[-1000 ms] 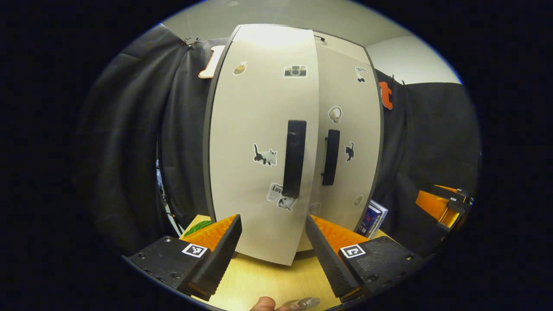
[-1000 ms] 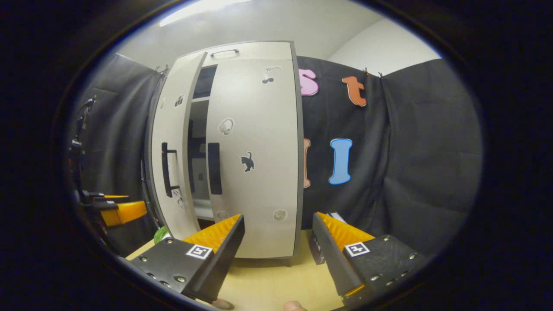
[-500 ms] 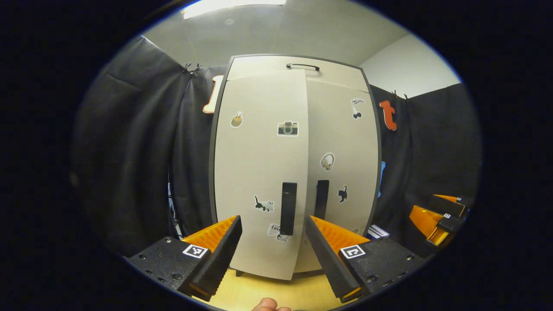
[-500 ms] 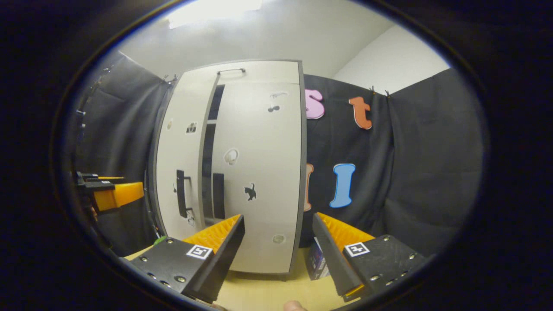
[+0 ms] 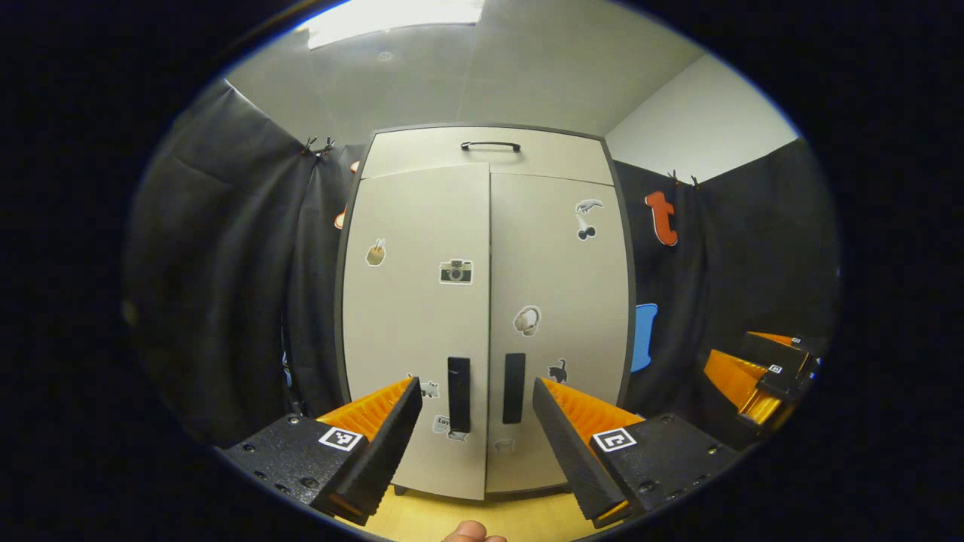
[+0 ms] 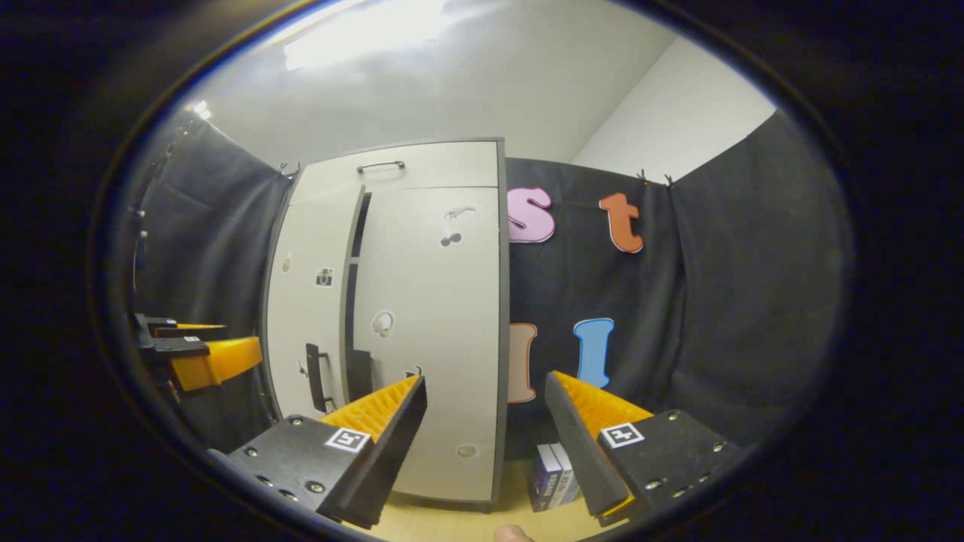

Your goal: Grasp the bottle in the cabinet with the left hand and place it on the coaster, then close the right door with the right hand and the left door with the left hand.

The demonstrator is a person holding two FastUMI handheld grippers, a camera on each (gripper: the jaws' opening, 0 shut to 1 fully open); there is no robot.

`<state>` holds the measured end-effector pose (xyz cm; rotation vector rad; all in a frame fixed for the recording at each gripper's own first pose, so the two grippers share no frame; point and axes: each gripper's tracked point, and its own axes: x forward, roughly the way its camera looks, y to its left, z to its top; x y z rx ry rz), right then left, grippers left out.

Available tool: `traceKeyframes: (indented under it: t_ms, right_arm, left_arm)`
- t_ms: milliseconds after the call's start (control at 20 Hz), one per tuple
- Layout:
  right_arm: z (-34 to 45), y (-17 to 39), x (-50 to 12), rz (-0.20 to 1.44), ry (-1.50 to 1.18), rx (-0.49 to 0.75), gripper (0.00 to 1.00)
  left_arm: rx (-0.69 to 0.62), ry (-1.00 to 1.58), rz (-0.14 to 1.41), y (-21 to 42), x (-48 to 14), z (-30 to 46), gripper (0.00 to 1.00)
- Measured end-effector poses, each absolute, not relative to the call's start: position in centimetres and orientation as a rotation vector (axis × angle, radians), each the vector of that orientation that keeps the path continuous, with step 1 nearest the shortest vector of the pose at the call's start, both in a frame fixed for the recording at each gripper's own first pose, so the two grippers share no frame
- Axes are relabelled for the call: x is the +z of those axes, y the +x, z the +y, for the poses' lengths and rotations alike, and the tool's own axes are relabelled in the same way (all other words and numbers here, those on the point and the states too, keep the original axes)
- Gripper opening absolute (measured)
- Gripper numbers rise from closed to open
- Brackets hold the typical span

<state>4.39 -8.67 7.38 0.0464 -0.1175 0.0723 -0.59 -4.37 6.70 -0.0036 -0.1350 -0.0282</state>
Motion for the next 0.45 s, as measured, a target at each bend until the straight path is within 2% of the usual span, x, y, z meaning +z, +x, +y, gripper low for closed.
traceKeyframes:
  t_ms: [200,450]
  right_arm:
    - [-12.5,4.6,7.3,-0.126,0.013,0.080,0.93]
    - [-19.5,5.6,7.3,-0.122,0.019,0.067,0.95]
  left_arm:
    - [-0.027,-0.007,-0.126,-0.4,6.4,-8.6,0.95]
    - [-0.063,-0.016,-0.126,0.5,6.3,-16.0,0.95]
